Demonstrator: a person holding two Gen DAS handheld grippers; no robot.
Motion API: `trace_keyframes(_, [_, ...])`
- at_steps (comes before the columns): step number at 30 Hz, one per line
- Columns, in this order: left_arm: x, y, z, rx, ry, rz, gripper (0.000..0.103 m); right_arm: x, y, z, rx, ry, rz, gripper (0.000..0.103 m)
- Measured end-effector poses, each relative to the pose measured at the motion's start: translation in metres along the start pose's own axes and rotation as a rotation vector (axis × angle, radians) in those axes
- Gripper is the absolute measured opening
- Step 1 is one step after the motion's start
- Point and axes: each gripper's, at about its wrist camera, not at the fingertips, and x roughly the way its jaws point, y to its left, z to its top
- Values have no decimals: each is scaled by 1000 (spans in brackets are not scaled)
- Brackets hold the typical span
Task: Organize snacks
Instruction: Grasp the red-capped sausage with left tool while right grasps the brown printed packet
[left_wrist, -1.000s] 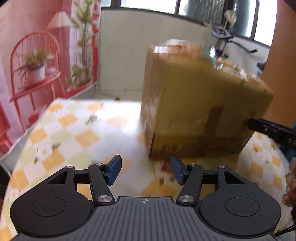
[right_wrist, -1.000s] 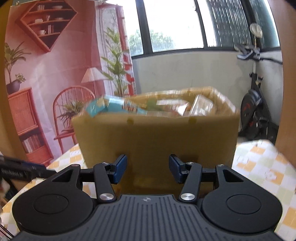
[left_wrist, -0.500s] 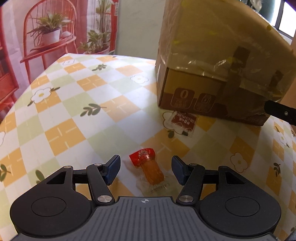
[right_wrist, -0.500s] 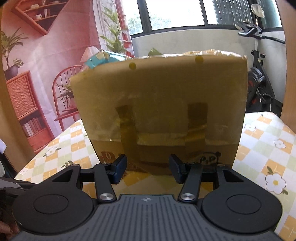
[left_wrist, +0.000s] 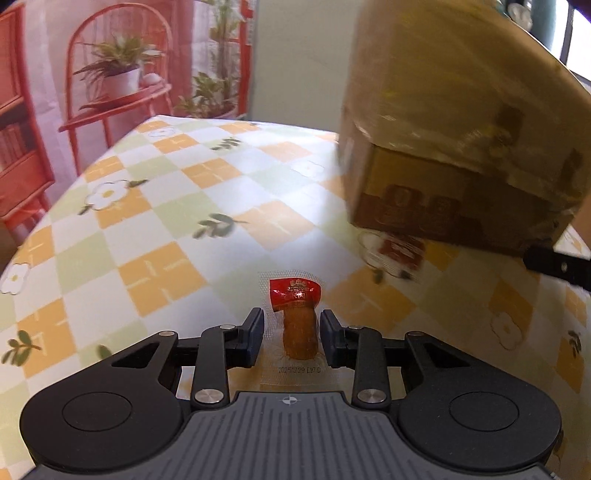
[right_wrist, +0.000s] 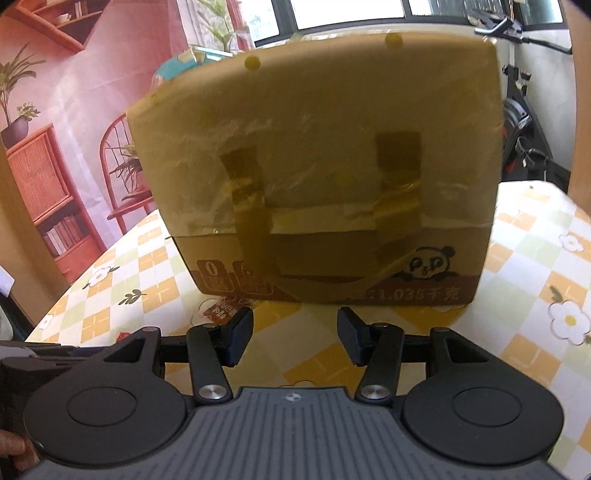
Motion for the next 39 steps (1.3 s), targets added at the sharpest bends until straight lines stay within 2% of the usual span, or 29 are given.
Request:
trace_keyframes(11, [7, 42, 17, 19, -60, 37, 35, 47, 37, 9, 41, 93, 40, 54])
trace_keyframes(16, [12, 63, 24, 6, -70, 29, 35, 77, 57, 18, 65, 125, -2, 58])
trace_keyframes(22, [15, 84, 19, -63, -70, 8, 35, 111, 77, 16, 119, 181, -59, 60])
trace_keyframes(28, [17, 88, 13, -94, -77, -5, 36, 128, 97, 15, 91, 136, -209, 71])
trace_keyframes(30, [17, 89, 12, -106, -81, -9, 36, 133, 106, 13, 33, 138, -251, 72])
trace_keyframes(33, [16, 90, 10, -107, -88, -14, 36, 135, 118, 5, -85, 132, -290, 68])
trace_keyframes(35, [16, 91, 9, -106, -92, -17, 36, 131, 112, 3, -61, 123, -273, 63])
trace_keyframes(39, [15, 95, 10, -129, -86, -29, 36, 121, 103, -1, -93, 126, -237, 53])
